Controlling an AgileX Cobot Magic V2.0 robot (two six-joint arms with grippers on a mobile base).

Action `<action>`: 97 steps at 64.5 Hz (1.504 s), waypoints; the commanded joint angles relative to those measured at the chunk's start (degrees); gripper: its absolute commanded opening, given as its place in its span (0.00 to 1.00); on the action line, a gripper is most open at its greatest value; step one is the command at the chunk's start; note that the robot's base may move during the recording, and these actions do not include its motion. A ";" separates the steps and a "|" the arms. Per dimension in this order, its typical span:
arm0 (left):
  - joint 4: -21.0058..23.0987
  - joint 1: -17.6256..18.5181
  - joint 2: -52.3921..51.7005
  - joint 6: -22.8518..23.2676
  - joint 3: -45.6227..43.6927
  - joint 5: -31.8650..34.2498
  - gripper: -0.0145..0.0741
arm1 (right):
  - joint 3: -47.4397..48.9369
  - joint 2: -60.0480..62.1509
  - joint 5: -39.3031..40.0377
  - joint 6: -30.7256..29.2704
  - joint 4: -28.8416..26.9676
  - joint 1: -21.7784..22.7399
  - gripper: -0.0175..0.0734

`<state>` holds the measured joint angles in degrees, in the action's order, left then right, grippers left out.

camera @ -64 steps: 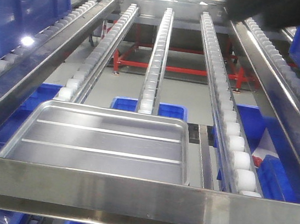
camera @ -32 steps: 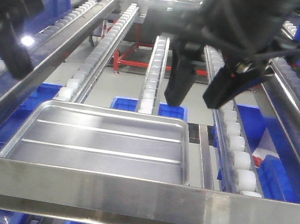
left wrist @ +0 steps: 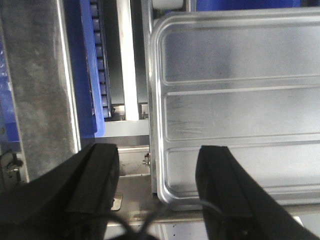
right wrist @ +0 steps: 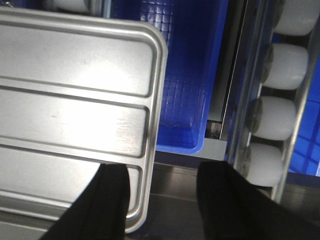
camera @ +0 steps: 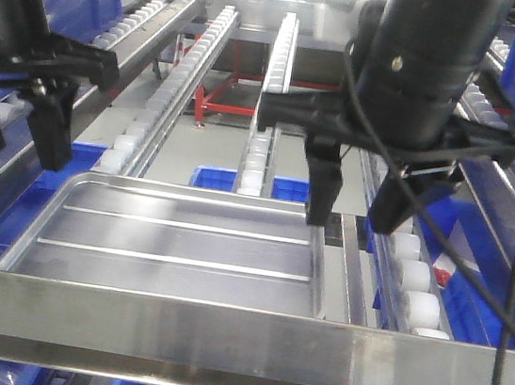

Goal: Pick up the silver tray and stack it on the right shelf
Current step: 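Lower both grippers onto the silver tray's side rims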

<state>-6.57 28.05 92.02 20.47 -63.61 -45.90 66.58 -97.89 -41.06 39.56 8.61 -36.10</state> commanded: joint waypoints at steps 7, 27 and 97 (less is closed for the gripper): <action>-0.37 0.26 0.97 0.97 -1.85 4.13 0.46 | 2.09 0.02 3.24 0.23 0.46 0.30 0.66; -0.37 0.26 5.73 0.97 -1.85 7.26 0.46 | 2.09 -3.55 4.94 0.18 0.46 0.30 0.66; -1.78 0.26 7.25 3.51 -1.42 8.70 0.06 | 2.09 -5.88 5.17 0.12 0.52 0.25 0.25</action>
<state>-8.07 27.94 101.77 23.83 -63.75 -38.50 67.64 -106.16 -36.67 40.16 7.95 -36.10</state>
